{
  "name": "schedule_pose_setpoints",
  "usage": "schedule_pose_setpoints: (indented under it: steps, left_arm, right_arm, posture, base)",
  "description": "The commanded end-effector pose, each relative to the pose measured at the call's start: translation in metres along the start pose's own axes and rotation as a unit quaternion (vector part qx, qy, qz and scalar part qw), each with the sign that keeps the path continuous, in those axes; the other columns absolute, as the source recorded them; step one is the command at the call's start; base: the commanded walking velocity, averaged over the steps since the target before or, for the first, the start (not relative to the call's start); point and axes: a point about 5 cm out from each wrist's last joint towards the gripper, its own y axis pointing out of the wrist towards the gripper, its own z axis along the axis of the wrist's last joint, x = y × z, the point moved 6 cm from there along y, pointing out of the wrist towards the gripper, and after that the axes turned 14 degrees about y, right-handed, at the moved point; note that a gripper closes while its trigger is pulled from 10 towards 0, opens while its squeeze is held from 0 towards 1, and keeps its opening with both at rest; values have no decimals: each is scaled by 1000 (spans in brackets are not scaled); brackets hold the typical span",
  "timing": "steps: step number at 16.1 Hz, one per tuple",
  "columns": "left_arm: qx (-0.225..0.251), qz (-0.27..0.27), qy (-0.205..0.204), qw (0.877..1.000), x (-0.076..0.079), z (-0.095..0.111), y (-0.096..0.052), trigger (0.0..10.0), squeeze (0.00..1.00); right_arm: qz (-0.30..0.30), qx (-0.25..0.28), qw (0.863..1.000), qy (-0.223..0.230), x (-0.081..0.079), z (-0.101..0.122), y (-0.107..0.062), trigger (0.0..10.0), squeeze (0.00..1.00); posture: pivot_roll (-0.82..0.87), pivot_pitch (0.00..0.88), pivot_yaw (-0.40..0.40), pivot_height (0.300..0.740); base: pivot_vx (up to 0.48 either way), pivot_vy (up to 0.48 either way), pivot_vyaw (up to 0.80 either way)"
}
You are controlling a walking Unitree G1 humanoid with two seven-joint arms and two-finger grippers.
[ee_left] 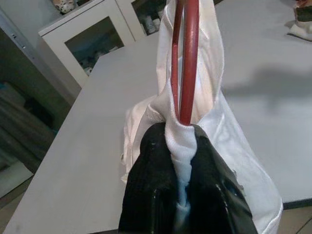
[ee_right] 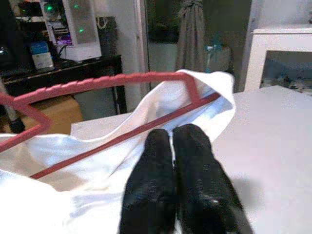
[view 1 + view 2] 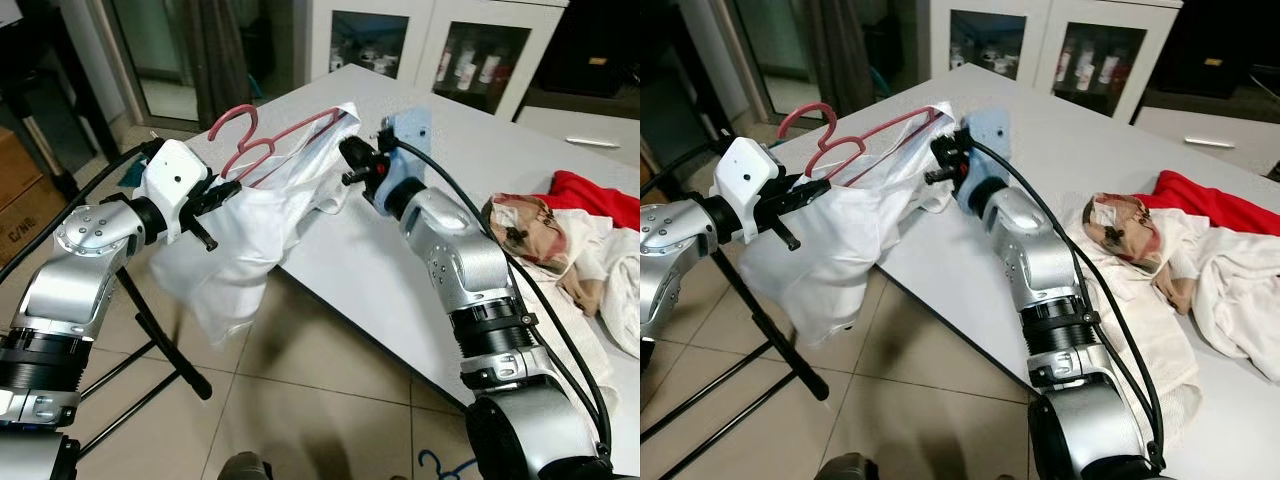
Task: Hang hanger
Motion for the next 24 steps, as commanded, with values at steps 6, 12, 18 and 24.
schedule_pose_setpoints:
  steps: [6, 12, 18, 24]
  left_arm:
    - [17, -11, 17, 1000, 2, 12, -3, 0, 0]
    - [18, -23, 17, 999, 11, 12, -5, 0, 0]
    - [14, -29, 19, 999, 18, 11, -7, 0, 0]
    - [17, -30, 18, 999, 19, 12, -6, 0, 0]
  right_arm:
    - [-83, 20, 996, -2, 32, 2, 5, 10000, 1000]
    - [-151, 5, 987, 61, 66, -14, 7, 10000, 0]
    - [-203, 99, 964, 138, 91, 17, 1, 10000, 0]
    - [-153, 110, 967, 172, 71, 13, 9, 10000, 1000]
  posture:
    - [88, 0, 20, 740]
    - [104, 0, 6, 740]
    - [115, 0, 1, 740]
    - [112, 0, 0, 740]
  base:
    - [0, 0, 0]
    - [0, 0, 0]
    - [0, 0, 0]
    - [0, 0, 0]
